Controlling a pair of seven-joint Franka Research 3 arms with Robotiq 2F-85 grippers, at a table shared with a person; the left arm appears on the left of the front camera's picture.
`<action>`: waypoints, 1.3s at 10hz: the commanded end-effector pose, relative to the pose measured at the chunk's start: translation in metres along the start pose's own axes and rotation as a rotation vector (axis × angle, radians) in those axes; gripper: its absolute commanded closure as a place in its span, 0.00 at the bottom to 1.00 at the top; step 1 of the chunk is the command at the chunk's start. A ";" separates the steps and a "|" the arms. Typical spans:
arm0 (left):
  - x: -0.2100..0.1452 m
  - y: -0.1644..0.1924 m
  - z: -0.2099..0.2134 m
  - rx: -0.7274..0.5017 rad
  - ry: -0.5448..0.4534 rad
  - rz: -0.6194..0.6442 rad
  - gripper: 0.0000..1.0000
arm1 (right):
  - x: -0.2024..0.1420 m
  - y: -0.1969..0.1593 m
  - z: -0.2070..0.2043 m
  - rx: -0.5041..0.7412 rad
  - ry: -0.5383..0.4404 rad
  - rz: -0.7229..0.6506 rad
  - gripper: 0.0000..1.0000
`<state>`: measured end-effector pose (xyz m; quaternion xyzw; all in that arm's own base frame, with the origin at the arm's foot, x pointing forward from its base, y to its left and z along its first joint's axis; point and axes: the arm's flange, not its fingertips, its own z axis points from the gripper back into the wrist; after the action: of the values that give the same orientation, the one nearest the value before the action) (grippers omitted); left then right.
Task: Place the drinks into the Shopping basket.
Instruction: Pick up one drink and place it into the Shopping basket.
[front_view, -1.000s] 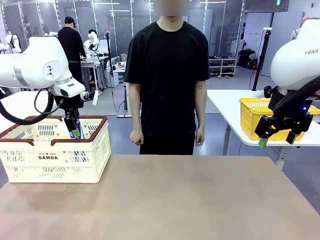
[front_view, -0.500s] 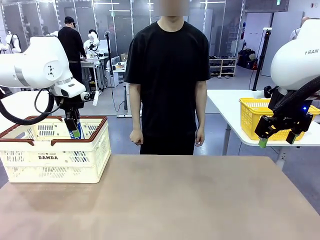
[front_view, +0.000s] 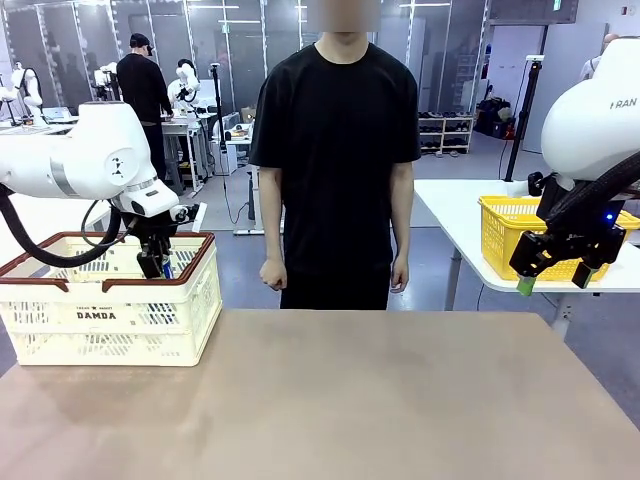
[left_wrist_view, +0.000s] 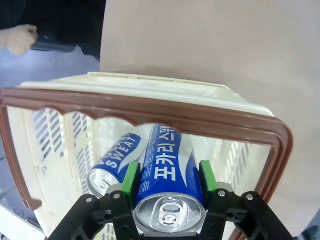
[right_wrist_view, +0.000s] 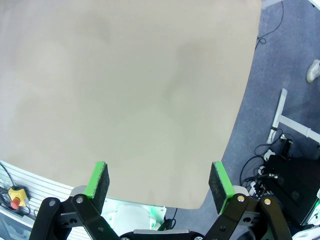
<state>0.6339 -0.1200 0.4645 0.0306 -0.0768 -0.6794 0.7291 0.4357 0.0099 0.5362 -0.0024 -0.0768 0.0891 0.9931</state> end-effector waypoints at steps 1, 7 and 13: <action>-0.001 0.005 -0.013 0.042 -0.015 -0.054 0.42 | 0.000 -0.002 0.002 -0.002 0.004 0.000 0.00; -0.013 0.023 -0.046 0.005 0.014 -0.114 0.42 | 0.000 -0.002 0.002 -0.002 0.004 0.000 0.00; -0.038 0.026 -0.061 -0.035 -0.030 -0.088 0.42 | 0.000 -0.002 0.002 -0.002 0.004 0.000 0.00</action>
<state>0.6623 -0.0867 0.4037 0.0265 -0.0631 -0.7032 0.7077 0.4357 0.0100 0.5362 -0.0024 -0.0768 0.0891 0.9931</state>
